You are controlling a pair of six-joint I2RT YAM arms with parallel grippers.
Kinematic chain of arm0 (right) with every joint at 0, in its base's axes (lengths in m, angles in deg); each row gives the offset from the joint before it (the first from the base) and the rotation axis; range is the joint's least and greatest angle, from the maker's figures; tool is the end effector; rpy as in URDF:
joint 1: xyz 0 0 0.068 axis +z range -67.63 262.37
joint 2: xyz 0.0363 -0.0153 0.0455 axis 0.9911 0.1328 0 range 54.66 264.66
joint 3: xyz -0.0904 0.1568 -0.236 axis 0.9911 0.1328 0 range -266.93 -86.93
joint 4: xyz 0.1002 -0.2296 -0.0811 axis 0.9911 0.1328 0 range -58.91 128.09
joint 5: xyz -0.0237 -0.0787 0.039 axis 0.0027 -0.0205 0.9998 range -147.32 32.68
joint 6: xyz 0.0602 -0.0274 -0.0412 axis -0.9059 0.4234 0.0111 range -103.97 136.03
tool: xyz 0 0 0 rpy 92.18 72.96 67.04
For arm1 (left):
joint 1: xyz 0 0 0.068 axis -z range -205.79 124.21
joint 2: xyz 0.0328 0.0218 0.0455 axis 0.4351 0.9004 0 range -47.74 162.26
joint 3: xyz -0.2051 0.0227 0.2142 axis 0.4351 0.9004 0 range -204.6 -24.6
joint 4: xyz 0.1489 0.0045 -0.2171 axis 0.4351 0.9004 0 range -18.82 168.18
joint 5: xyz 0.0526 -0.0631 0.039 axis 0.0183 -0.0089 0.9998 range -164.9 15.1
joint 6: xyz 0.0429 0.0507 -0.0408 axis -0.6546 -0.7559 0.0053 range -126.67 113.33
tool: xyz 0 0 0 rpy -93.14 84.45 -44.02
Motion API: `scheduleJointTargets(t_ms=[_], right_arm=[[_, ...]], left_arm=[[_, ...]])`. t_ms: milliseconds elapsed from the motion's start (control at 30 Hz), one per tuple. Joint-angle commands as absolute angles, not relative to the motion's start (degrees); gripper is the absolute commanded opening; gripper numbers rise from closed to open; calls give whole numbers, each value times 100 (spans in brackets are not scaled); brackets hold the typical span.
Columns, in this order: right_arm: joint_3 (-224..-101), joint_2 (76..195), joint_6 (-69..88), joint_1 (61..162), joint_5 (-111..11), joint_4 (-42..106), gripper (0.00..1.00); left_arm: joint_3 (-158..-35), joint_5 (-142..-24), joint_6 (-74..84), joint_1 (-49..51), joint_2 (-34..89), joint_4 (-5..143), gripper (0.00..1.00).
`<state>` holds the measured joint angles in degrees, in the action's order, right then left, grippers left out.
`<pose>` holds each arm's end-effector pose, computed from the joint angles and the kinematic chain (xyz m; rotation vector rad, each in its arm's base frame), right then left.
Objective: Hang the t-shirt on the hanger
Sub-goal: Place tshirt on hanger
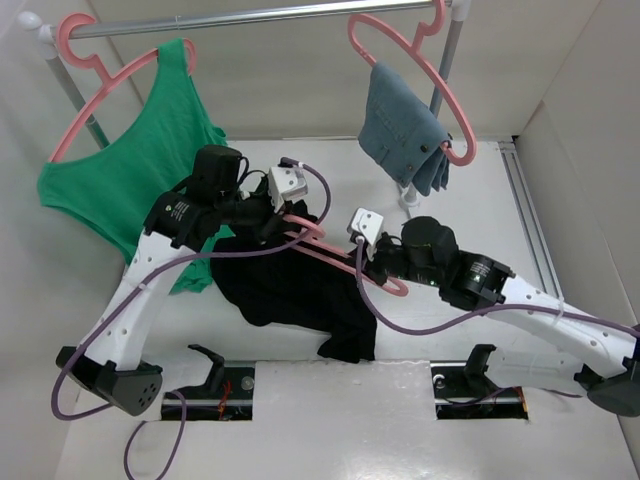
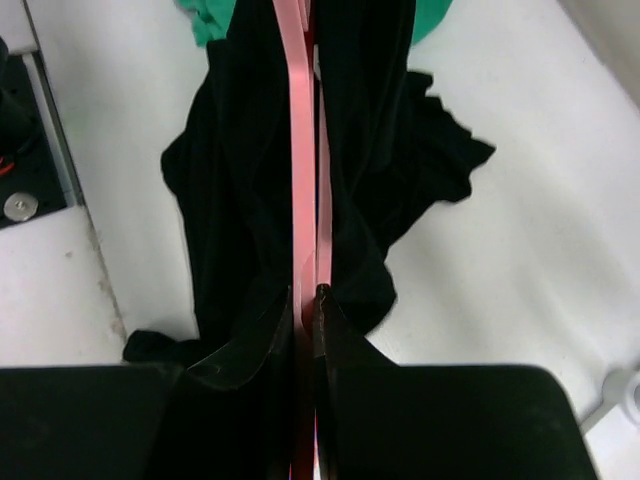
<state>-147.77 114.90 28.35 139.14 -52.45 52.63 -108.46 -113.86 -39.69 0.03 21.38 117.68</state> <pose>0.1344 0.2155 0.3772 -1.1711 1.5990 0.5935 0.2045 -0.1455 0.4386 1.3343 1.5584 -0.6403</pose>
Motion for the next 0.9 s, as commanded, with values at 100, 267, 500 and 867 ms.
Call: scheduleJointTargets(t_ms=[100,267,500,867], right_arm=[[-14328,11442,3000,13976,-5441,3629,0],[-13810,11170,3053,13976,-5389,3057,0],[-13352,11170,3001,13976,-5195,2715,0],[-13237,11179,2948,13976,-5143,2582,0]], left_arm=[[-11557,-12895,-3770,145,2038,11924,2],[-11232,-12220,-4603,145,1932,12390,54],[-11179,-11093,-5465,84,1440,12382,87],[-10582,-10891,-7020,-82,1492,13367,95]])
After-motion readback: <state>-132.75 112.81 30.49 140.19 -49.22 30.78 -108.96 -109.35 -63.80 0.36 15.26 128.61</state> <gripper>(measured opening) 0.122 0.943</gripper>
